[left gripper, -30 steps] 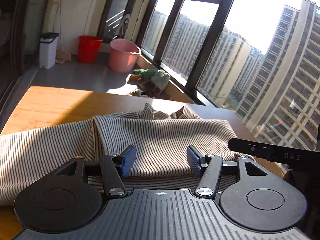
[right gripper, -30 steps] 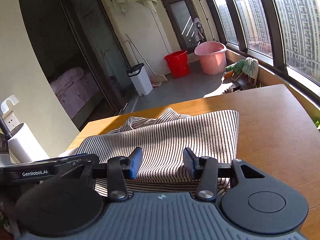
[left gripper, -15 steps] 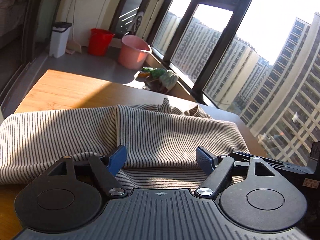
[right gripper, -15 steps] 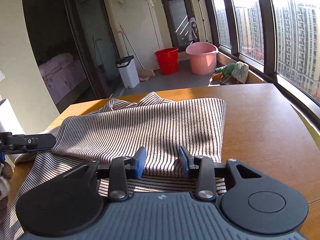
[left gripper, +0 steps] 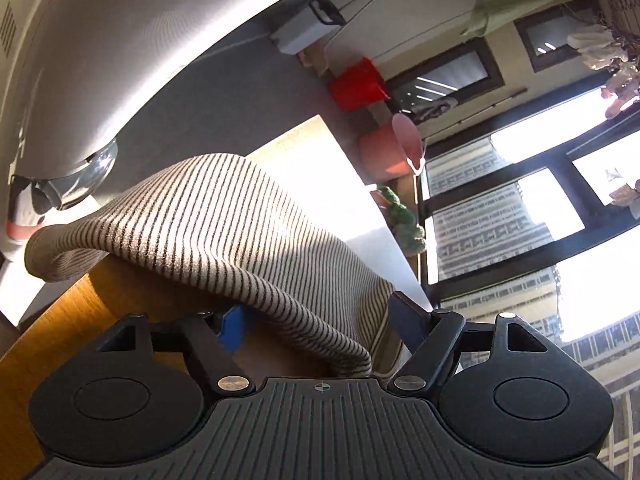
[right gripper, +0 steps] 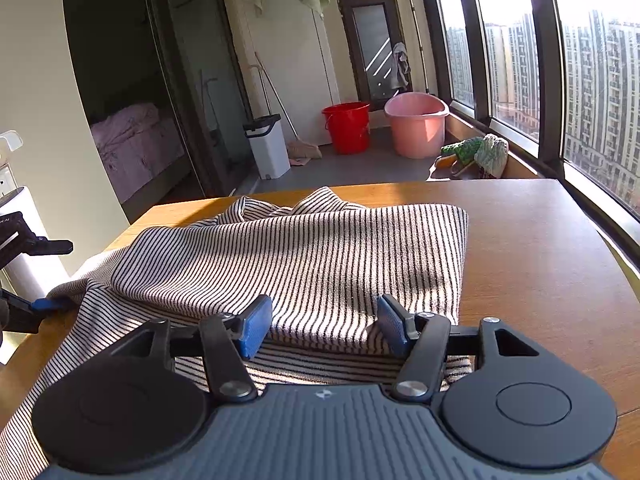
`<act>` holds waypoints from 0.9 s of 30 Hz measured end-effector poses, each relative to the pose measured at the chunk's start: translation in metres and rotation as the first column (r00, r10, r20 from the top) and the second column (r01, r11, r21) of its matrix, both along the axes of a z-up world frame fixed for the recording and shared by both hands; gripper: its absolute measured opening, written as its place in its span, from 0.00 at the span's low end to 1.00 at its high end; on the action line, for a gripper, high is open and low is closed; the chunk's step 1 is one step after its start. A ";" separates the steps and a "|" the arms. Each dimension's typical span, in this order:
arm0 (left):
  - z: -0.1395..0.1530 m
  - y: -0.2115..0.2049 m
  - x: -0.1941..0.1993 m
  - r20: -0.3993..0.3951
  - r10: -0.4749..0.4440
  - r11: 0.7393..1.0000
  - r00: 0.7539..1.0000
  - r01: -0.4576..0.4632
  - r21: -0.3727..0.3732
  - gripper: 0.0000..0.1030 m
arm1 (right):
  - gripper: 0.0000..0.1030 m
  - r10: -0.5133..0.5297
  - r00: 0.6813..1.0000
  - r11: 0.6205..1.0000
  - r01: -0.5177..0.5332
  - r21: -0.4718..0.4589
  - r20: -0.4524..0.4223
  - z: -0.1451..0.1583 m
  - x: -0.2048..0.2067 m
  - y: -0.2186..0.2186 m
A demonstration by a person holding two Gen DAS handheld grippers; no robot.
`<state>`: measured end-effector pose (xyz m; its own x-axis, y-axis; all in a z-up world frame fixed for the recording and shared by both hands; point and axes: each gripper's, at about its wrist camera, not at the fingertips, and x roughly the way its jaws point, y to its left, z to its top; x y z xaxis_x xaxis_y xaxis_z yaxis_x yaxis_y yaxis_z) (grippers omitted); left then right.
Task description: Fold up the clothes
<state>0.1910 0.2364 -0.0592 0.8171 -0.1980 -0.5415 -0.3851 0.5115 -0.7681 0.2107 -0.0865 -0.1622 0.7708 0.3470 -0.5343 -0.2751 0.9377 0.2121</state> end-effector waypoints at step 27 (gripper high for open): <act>0.016 -0.227 0.004 -0.027 -0.693 0.498 0.720 0.506 0.704 0.55 | 0.47 0.106 0.992 0.994 -0.104 -0.043 0.061 0.041 0.004 0.019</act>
<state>0.1948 0.0090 -0.0427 0.7454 -0.3828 -0.5458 0.3460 0.9219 -0.1742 0.2145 -0.0677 -0.1207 0.7641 0.4072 -0.5004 -0.3842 0.9103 0.1541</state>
